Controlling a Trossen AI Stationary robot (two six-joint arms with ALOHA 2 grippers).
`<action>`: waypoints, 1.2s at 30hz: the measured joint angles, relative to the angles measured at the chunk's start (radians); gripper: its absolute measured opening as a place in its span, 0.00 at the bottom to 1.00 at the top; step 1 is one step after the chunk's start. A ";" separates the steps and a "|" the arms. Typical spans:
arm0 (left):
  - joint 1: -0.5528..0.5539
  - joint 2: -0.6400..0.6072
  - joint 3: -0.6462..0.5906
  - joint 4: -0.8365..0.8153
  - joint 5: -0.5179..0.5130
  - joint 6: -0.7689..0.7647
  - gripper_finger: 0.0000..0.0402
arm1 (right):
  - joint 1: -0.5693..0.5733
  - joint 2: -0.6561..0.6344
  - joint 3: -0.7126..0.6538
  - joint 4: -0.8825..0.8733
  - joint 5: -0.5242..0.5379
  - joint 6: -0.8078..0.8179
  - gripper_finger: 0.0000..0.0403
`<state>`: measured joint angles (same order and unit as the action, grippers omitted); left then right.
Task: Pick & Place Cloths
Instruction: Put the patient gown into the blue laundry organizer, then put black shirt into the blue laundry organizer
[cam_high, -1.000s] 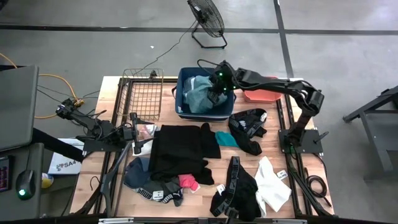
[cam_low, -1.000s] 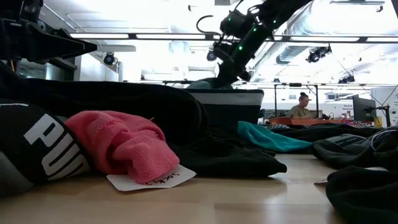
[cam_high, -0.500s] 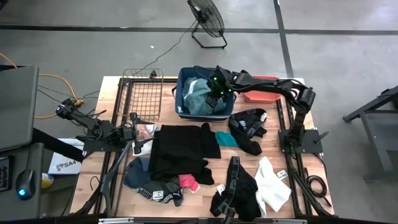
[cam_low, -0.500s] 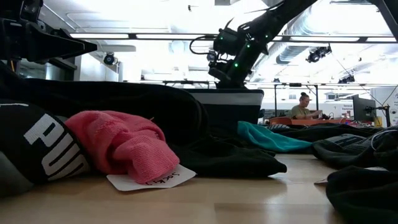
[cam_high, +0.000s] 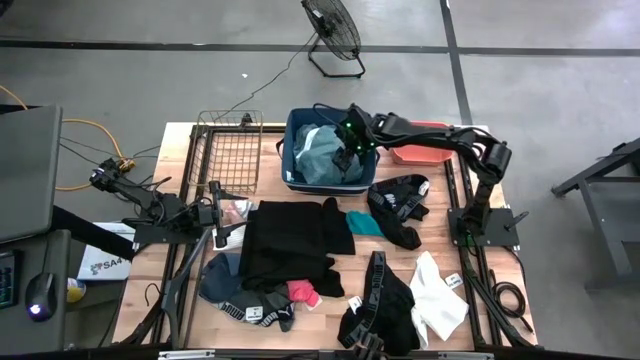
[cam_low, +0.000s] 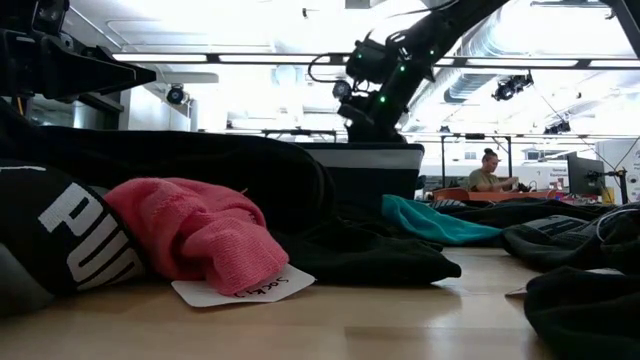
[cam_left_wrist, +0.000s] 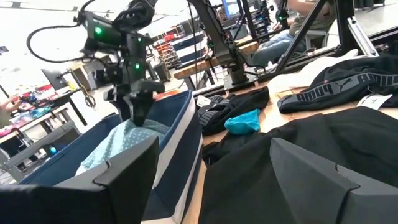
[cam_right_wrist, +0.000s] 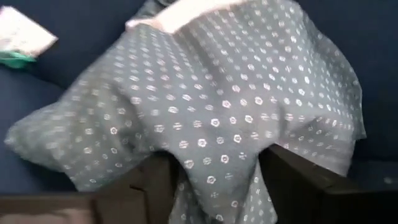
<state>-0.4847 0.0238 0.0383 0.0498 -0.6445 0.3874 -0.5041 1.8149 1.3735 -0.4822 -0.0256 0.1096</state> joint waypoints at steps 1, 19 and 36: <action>0.000 0.000 0.000 0.000 0.000 0.000 0.75 | 0.000 -0.009 0.000 -0.001 -0.004 -0.005 0.57; 0.000 0.000 0.000 0.000 0.000 0.000 0.75 | 0.048 -0.341 0.000 -0.299 0.015 -0.035 0.71; 0.000 0.000 0.000 0.001 0.000 0.053 0.75 | 0.192 -0.617 -0.348 -0.351 0.214 0.274 0.71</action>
<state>-0.4847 0.0235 0.0383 0.0509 -0.6441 0.4404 -0.3124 1.1983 1.0253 -0.8330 0.1879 0.3836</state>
